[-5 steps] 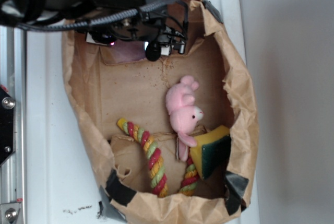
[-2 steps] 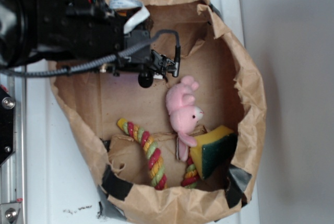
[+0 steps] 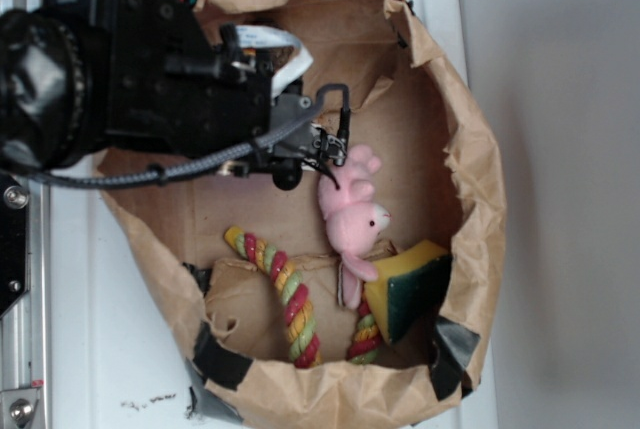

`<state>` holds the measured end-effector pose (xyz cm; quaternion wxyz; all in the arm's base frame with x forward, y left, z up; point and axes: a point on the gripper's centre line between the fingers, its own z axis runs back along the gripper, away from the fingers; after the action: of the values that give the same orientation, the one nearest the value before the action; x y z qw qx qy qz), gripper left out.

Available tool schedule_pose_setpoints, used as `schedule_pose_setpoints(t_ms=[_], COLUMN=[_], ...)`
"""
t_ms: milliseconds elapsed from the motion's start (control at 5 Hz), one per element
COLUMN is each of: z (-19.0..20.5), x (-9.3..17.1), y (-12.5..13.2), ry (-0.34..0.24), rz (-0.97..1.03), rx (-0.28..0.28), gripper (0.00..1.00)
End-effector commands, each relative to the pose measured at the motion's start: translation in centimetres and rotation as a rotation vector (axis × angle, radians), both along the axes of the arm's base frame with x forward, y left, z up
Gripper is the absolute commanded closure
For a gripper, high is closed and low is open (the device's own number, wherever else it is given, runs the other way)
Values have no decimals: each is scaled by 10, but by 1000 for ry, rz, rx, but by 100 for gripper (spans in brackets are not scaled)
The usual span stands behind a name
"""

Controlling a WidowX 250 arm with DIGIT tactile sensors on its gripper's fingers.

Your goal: Grab the rock.

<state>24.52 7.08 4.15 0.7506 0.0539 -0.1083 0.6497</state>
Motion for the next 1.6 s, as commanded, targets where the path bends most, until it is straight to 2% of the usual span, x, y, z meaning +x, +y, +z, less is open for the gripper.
schedule_pose_setpoints(t_ms=[0, 200, 800, 1400], z=[31, 29, 2, -7], x=[12, 13, 28, 12], y=[8, 19, 78, 114], ry=[-59, -89, -137, -118], rz=[10, 14, 68, 82], rx=[-26, -17, 82, 131], gripper=[0, 0, 0, 0])
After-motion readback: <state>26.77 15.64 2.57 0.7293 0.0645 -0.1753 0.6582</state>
